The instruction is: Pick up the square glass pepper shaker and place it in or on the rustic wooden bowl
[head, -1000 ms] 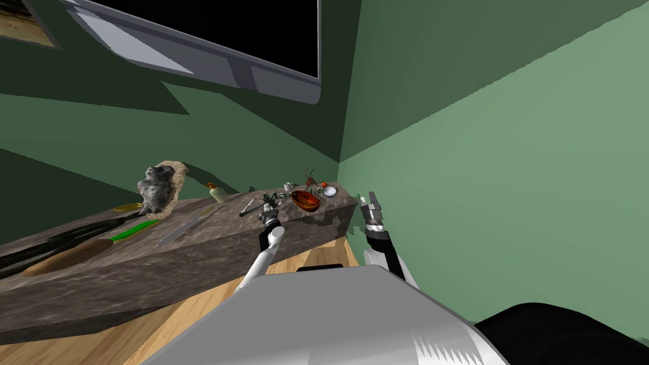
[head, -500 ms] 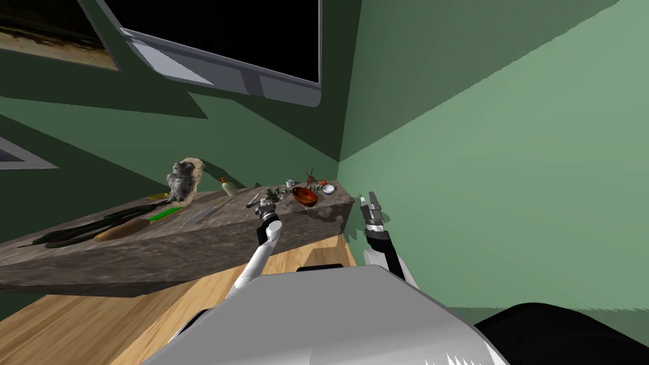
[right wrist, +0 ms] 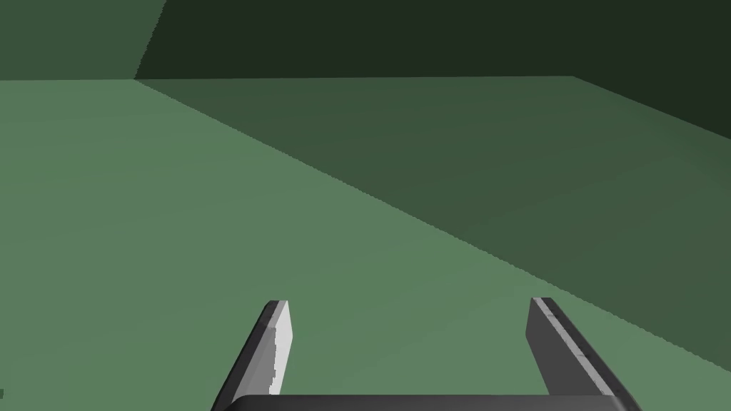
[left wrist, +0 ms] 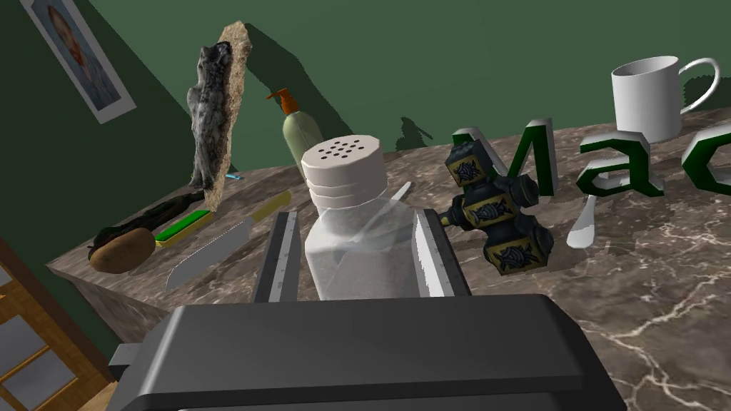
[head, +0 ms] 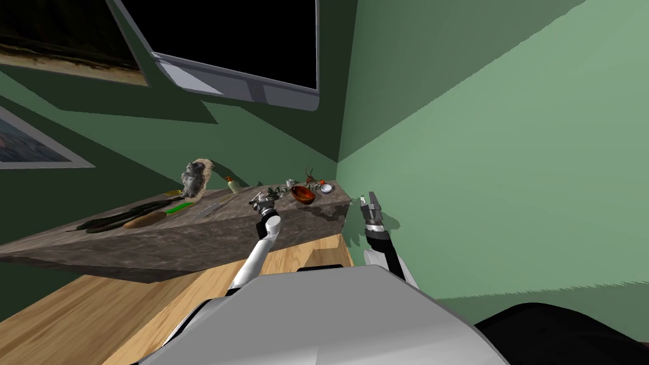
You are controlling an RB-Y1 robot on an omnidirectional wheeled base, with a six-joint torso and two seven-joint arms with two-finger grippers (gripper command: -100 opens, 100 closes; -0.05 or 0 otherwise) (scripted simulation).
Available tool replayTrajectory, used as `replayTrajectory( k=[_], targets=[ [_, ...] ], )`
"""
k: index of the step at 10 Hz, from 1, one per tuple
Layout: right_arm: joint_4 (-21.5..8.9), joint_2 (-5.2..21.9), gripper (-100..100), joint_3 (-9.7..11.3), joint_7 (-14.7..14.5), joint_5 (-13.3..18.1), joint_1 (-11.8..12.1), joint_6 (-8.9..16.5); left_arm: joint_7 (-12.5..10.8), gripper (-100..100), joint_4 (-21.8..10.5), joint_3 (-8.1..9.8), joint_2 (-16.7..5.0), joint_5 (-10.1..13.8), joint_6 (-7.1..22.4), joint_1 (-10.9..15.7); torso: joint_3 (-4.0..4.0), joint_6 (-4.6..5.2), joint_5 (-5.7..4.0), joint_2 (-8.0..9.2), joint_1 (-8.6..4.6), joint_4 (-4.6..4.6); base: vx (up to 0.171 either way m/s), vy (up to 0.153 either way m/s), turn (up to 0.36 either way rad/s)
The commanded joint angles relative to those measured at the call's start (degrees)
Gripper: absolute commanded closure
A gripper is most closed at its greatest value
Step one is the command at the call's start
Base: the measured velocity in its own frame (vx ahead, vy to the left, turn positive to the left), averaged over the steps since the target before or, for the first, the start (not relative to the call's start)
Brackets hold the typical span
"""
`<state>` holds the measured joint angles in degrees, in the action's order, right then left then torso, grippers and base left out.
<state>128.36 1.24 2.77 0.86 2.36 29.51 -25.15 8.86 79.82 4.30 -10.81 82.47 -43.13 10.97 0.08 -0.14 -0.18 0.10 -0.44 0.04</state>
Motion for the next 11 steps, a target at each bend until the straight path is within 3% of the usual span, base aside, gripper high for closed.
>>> replayTrajectory(
  k=[1,2,6,11],
  targets=[
    [0.0,0.0,0,0.0,0.0,0.0,0.0,0.0,2.9,100,1.0,0.51,0.1,1.6,0.1,1.0,0.00,0.00,0.00,0.00,0.00,0.00,-0.028,-0.082,0.051],
    [0.0,0.0,0,0.0,0.0,0.0,0.0,0.0,3.1,100,1.0,0.51,0.1,1.6,0.1,1.0,-0.01,-0.01,0.00,-0.01,-0.02,-0.01,-0.015,-0.057,0.029],
    [0.0,0.0,0,0.0,0.0,0.0,0.0,0.0,9.2,100,2.1,1.64,-0.1,5.8,0.3,3.8,-0.13,0.07,0.01,-0.22,-0.05,-0.05,0.013,-0.085,0.037],
    [0.0,0.0,0,0.0,0.0,0.0,0.0,0.0,16.1,100,2.4,2.48,0.8,11.1,0.8,7.1,-0.41,0.17,0.02,-0.69,-0.03,-0.16,0.092,-0.091,0.010]
  ],
)
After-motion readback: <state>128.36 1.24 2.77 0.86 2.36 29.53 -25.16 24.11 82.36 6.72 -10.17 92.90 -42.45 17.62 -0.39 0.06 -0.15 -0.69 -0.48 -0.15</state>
